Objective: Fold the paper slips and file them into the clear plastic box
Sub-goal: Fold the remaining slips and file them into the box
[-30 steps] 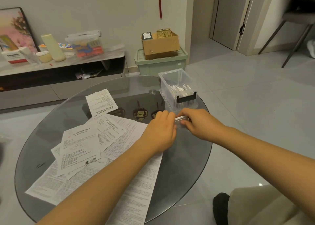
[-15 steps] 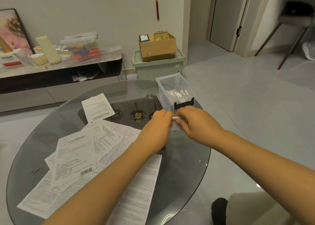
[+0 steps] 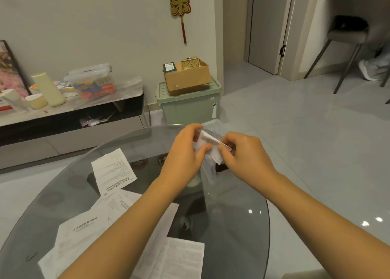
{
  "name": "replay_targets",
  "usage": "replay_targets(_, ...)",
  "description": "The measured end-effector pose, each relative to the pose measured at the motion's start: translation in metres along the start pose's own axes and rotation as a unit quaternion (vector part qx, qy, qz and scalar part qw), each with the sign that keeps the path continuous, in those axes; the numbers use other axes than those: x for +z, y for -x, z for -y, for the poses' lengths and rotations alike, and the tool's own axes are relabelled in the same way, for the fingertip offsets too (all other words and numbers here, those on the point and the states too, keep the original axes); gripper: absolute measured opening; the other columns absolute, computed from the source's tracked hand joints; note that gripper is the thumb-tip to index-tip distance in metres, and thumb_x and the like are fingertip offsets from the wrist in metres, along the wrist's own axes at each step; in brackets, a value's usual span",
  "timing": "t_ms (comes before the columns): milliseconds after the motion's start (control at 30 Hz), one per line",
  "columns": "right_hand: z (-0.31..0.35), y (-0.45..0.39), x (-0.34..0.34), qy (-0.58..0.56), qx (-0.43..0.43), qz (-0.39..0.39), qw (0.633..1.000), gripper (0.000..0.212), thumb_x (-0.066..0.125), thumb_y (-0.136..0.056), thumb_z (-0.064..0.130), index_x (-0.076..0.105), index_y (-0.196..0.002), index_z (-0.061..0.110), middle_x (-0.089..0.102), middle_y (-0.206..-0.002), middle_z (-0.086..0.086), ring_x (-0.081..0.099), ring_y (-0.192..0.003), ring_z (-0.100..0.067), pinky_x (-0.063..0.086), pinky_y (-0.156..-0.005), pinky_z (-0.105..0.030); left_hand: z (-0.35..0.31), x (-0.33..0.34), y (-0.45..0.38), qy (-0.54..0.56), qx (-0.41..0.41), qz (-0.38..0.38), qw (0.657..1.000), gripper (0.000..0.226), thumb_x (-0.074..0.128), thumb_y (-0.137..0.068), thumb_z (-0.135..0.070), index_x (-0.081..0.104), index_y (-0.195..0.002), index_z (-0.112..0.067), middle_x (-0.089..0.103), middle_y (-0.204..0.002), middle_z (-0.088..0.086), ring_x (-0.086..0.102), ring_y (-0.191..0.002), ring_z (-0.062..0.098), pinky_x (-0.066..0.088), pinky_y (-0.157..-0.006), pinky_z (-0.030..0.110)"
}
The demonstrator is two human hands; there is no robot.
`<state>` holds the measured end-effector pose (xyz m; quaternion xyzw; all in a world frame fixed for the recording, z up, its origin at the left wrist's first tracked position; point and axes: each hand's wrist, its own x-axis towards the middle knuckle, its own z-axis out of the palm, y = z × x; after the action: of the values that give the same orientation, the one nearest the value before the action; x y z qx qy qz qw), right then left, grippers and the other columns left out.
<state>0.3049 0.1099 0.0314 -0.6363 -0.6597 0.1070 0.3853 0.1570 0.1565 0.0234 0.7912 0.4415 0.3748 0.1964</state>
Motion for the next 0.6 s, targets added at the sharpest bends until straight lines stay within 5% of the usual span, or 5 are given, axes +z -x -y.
replay_targets(133,-0.015,-0.016,0.004,-0.010,0.063,-0.104,0.992,0.009,0.054,-0.091,0.018,0.060,-0.085,0.013,0.059,-0.077,0.002,0.050,-0.064,-0.008,0.037,-0.054,-0.014,0.008,0.007,-0.021,-0.084,0.037,0.064,0.994,0.019,0.052,-0.093,-0.023,0.055,-0.111,-0.019,0.055,-0.105,-0.009,0.051,-0.101,0.009,0.035,-0.096,0.026)
replay_targets(200,-0.024,-0.022,0.005,-0.013,0.089,-0.132,0.987,0.009,0.053,-0.091,0.016,0.059,-0.086,0.011,0.059,-0.080,-0.001,0.050,-0.067,-0.011,0.036,-0.054,-0.013,0.012,0.013,-0.032,-0.161,0.108,0.165,0.967,0.028,0.040,-0.093,-0.023,0.061,-0.112,-0.019,0.059,-0.114,-0.007,0.048,-0.111,0.011,0.021,-0.100,0.026)
replay_targets(300,-0.034,-0.023,0.010,-0.006,0.111,-0.123,0.986,0.008,0.053,-0.090,0.013,0.056,-0.083,0.010,0.058,-0.079,-0.003,0.049,-0.065,-0.012,0.035,-0.050,-0.012,0.017,0.021,-0.043,-0.201,0.175,0.245,0.932,0.052,0.025,-0.084,-0.029,0.057,-0.125,-0.021,0.055,-0.130,-0.006,0.043,-0.118,0.010,0.023,-0.096,0.026)
replay_targets(600,-0.037,-0.023,0.016,0.027,0.116,-0.109,0.987,0.007,0.052,-0.088,0.008,0.052,-0.080,0.009,0.055,-0.082,-0.006,0.048,-0.066,-0.016,0.032,-0.050,-0.016,0.024,0.040,-0.054,-0.243,0.227,0.285,0.899,0.067,0.008,-0.080,-0.045,0.055,-0.123,-0.023,0.055,-0.124,-0.006,0.034,-0.095,0.007,0.025,-0.077,0.026)
